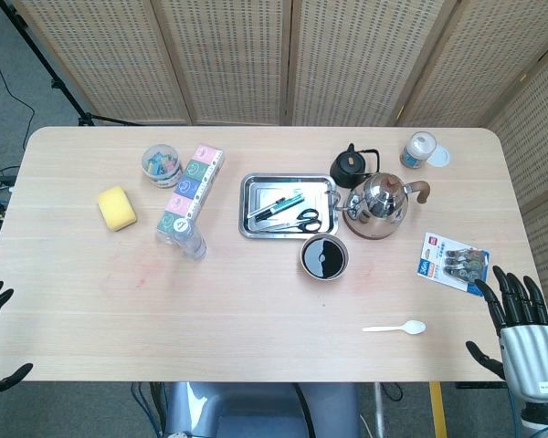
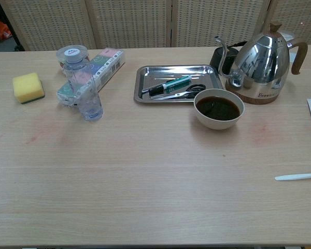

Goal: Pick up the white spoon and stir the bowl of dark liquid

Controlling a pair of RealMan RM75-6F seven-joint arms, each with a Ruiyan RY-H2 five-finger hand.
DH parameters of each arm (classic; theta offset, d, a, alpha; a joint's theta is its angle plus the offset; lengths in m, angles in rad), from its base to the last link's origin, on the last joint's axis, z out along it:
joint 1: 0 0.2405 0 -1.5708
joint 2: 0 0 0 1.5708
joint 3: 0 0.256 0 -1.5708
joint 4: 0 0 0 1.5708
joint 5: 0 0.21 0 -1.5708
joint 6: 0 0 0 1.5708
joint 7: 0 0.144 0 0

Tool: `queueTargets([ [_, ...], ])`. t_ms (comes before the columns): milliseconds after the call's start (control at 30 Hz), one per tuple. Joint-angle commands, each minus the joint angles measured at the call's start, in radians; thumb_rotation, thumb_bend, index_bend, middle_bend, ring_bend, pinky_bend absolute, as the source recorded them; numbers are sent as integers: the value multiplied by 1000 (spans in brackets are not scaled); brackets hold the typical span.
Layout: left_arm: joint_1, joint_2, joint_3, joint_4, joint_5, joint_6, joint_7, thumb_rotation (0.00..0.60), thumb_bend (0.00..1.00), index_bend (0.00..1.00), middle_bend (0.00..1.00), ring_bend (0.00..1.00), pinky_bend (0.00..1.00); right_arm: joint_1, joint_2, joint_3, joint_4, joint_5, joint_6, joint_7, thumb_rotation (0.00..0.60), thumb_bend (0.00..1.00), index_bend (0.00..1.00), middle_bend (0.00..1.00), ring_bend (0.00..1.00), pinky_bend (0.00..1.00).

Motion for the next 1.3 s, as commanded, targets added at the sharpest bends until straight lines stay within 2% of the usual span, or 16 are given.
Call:
queueTargets([
  [33, 1, 1, 0, 0, 1, 1, -2, 600, 6, 0, 0, 0, 0, 0, 1, -1, 0, 0, -1, 1, 600, 0, 125, 0, 0, 0],
  [267, 4, 3, 2, 5, 5, 8, -13, 600, 5, 0, 0, 0, 0, -4, 2, -5, -2, -7, 4, 5, 600, 0, 162, 0, 0, 0],
  [467, 0, 2, -1, 1, -1, -1, -8, 600, 6, 0, 0, 0, 0, 16, -11, -16, 14, -20, -35, 28, 600, 10, 286, 0, 0, 0],
  [600, -2, 3, -4, -6, -11, -7, -3, 600, 6, 0, 0, 0, 0, 51, -34, -20, 46, -20, -96, 55, 600, 93, 396, 0, 0, 0],
  [733, 4, 6, -7, -5, -19, 6, -18, 600, 7, 0, 0, 0, 0, 96, -72, -23, 88, -8, -173, 98, 600, 197, 463, 0, 0, 0],
  [867, 2, 9, -8, -4, -19, 4, -26, 600, 6, 0, 0, 0, 0, 151, -107, -26, 124, 1, -269, 111, 600, 257, 492, 0, 0, 0],
  [1300, -8, 18, -14, -9, -44, -17, -42, 600, 7, 0, 0, 0, 0, 243, -246, -25, 166, 80, -452, -2, 600, 265, 511, 0, 0, 0],
])
